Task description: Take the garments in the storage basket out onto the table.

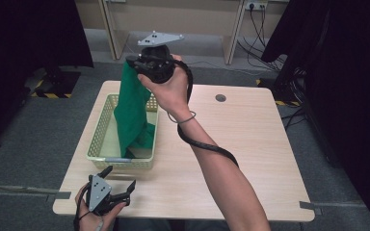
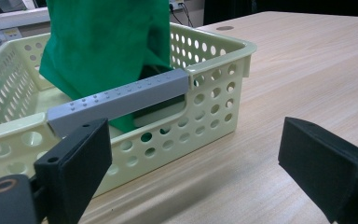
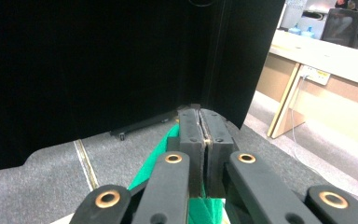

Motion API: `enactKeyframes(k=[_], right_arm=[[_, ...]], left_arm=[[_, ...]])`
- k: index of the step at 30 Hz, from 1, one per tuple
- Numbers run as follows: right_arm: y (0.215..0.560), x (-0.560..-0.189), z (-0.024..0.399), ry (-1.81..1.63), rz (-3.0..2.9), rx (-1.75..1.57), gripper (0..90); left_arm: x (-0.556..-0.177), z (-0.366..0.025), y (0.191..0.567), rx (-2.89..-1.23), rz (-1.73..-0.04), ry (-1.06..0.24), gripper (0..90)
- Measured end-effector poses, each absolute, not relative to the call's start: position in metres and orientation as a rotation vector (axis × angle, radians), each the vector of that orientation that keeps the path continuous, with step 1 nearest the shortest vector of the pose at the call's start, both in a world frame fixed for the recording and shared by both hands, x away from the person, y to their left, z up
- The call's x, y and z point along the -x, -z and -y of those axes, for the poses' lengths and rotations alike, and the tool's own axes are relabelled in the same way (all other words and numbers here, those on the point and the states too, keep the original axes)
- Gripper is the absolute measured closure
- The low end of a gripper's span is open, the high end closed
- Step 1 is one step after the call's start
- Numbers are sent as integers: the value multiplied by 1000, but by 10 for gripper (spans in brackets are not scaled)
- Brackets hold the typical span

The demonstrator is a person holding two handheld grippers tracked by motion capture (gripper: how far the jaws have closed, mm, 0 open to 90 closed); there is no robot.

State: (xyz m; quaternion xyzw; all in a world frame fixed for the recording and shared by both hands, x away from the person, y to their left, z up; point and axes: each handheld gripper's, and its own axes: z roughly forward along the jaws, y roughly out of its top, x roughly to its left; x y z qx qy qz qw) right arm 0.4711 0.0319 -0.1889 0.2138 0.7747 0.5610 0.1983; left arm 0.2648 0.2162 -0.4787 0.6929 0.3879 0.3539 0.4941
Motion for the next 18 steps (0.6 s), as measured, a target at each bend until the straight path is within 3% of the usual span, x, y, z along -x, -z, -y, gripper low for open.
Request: enactKeyframes(k=[18], right_arm=[[178, -473, -31, -1588, -2149, -608, 890]], left_arm=[[-265, -216, 479, -1681, -939, -859, 86]])
